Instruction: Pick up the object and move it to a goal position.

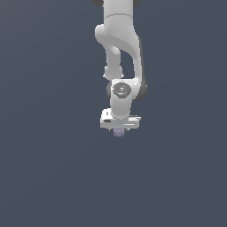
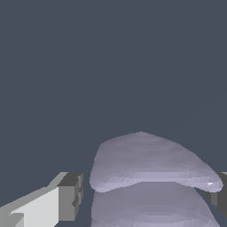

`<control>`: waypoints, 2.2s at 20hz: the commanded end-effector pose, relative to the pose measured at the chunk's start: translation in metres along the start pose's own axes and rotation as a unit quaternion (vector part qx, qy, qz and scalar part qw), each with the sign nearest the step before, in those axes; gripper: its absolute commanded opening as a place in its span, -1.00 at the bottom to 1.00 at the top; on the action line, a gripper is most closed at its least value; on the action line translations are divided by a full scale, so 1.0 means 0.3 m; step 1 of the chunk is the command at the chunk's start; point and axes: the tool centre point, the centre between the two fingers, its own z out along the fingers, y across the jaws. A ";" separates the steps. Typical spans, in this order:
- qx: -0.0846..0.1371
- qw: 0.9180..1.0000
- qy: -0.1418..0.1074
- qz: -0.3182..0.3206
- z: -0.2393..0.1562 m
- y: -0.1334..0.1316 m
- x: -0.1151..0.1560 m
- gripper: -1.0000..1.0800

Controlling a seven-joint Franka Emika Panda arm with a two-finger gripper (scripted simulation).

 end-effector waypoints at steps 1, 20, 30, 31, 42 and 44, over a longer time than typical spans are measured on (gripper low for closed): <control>0.000 1.000 0.001 0.000 0.017 -0.001 0.003 0.92; 0.000 1.000 0.001 0.000 -0.018 -0.005 0.013 -1.00; 0.000 1.000 0.001 0.000 -0.227 -0.029 0.070 -1.00; 0.000 1.000 0.001 0.000 -0.258 -0.032 0.078 -1.00; 0.000 1.000 0.001 0.000 -0.629 -0.075 0.184 -1.00; 0.000 1.000 0.001 0.000 -0.693 -0.082 0.204 -1.00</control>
